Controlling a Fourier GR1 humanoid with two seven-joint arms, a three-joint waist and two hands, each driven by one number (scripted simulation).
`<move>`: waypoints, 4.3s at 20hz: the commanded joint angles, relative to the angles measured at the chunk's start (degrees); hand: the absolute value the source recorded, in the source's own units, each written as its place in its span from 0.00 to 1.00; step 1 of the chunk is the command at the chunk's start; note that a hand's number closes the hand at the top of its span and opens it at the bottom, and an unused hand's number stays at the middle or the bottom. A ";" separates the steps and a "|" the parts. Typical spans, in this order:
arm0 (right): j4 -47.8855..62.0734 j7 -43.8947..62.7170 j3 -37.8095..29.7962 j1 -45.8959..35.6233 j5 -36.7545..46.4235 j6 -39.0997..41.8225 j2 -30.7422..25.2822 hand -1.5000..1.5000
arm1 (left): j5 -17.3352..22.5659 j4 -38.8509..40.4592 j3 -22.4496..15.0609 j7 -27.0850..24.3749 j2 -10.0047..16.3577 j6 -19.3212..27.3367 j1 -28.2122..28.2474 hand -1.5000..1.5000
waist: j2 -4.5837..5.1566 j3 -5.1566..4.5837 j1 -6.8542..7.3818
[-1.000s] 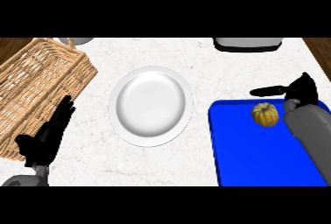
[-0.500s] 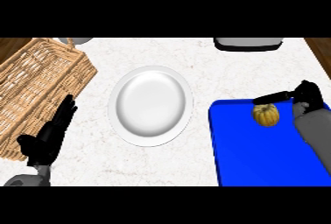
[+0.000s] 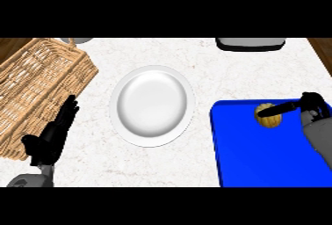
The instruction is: Pick the squash from the tray and place it in the plate
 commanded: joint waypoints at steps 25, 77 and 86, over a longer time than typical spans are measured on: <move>9.27 -3.00 -1.70 1.93 3.22 3.39 6.73 1.00 | -2.25 2.78 3.15 -0.36 -1.56 -2.39 -1.82 0.50 | 0.37 0.11 0.94; -22.51 -7.10 15.95 -14.10 56.60 9.83 35.01 1.00 | -6.05 -2.68 2.50 1.81 -5.45 -3.81 0.61 0.50 | 0.50 0.12 2.71; -8.37 -6.23 17.00 -16.85 51.21 -12.41 35.03 1.00 | -5.54 -0.38 4.38 1.86 -4.29 -5.46 -2.06 0.50 | 0.74 0.16 3.80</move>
